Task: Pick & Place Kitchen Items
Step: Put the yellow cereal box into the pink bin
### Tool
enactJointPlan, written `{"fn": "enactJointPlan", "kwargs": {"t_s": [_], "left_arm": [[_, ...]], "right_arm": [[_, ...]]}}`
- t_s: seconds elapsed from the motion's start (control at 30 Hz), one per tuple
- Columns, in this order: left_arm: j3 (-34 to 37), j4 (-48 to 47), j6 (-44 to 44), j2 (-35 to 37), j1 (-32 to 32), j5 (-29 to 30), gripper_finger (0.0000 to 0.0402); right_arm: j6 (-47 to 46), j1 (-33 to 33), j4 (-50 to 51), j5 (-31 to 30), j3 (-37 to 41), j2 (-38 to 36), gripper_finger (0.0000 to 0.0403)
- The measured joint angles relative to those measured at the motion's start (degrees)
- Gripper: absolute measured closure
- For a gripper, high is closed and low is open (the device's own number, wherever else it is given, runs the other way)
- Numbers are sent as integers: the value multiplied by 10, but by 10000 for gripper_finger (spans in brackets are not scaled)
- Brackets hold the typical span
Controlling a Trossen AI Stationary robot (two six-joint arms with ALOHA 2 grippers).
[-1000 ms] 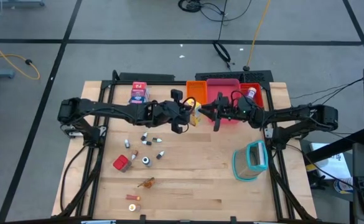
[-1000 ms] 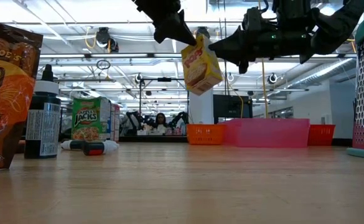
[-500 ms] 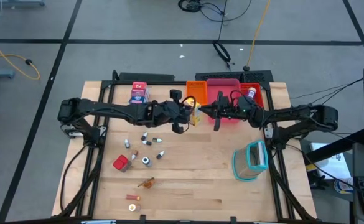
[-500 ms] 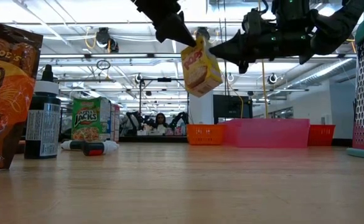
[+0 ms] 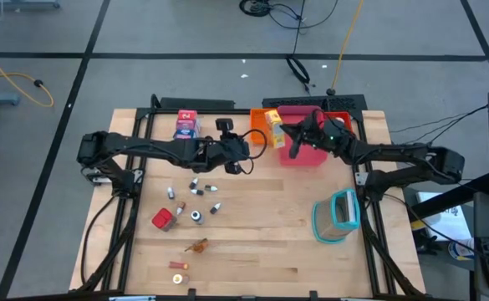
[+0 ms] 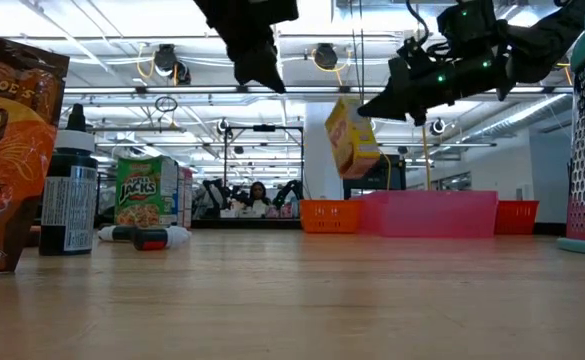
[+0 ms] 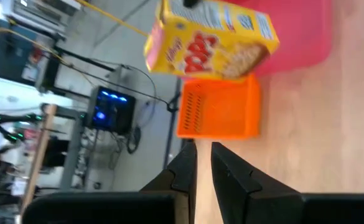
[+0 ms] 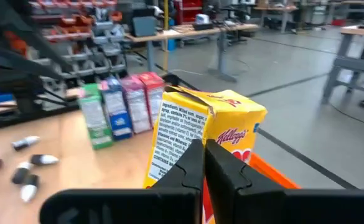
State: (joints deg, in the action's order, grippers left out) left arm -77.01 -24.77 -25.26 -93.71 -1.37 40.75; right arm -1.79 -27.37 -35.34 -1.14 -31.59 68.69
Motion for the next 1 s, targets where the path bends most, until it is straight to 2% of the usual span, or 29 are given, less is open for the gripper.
{"fn": "enactJointPlan", "kwargs": {"t_s": [0.1,0.3,0.57,0.67,1.0], "left_arm": [[0,-27,25,0,0,-20,349],[0,-42,62,0,0,-65,350],[0,-42,84,0,0,-107,350],[0,-46,92,0,0,-109,350],[0,-59,95,0,0,-110,350]], "right_arm": [[12,-17,-1,-14,0,0,403],[39,-39,-9,-122,0,3,403],[66,-47,-98,-131,0,79,403],[90,-51,-126,-171,0,109,403],[90,-76,-216,-167,0,207,403]]}}
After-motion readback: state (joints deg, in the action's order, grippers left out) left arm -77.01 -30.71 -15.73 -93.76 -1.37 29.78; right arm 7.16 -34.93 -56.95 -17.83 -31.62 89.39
